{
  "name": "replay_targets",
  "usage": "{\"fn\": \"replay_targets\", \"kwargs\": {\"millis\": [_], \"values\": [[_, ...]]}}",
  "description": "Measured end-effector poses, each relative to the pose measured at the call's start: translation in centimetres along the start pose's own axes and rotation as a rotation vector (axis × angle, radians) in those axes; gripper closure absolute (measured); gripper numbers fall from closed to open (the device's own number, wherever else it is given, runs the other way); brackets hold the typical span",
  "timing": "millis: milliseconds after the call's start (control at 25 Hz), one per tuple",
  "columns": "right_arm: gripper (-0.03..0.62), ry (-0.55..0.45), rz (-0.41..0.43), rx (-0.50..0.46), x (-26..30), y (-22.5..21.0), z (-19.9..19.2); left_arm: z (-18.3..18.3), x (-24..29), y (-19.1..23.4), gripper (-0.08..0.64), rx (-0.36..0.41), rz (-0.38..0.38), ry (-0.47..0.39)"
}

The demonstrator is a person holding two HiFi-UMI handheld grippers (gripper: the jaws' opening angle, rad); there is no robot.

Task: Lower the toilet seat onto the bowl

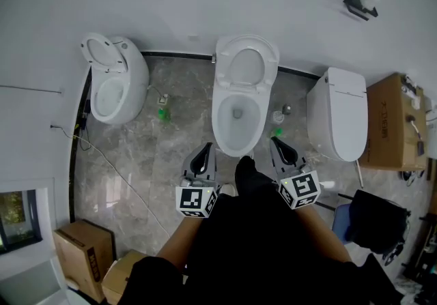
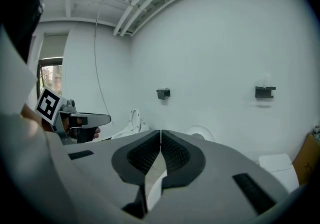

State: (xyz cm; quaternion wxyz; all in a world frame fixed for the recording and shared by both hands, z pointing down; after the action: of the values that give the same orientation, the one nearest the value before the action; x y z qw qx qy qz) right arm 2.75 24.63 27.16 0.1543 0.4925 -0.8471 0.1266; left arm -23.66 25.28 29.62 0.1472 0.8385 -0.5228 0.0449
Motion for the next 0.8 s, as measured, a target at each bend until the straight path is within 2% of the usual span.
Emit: {"fn": "replay_targets", "kwargs": {"millis": [200,280,440,720,800], "values": [[0.561,-0.021,0.033,0.027,3.8,-5.4,1.2,0.4,5.9,0.5,0.545,-0.019,0.010,0.037],[0.561,-0.028,0.021,0.034,5.2,-7.5,1.8,0.6,8.4,0.7,0.546,-0.021,0.004,0.064],[0.561,0.008,-0.027,0.050,7.7,-11.8,2.4,1.2,13.0,0.6,0.545,-0.030,-0.013,0.083],[0.561,0.047,-0.015,0.064,10.9,-17.5,2.6,1.1,19.9,0.7,0.546,-0.042,-0.013,0.135],[0.561,0.072,-0.007,0.058,11.9,-19.0,2.5,1.1,21.8,0.8,0.545,-0.066,-0.014,0.144]]}}
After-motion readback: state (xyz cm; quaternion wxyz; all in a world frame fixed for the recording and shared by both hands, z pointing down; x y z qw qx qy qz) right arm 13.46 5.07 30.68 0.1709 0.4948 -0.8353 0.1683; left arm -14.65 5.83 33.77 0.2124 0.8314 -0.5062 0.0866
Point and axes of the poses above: the fingertips, and each gripper's own axes: x forward along the fingers, y to its left, z out of its top, the point moved 10 cm from there along -x, backward along the fingers, and after that the axes turned 1 degree about y, right-handed, at the moved point
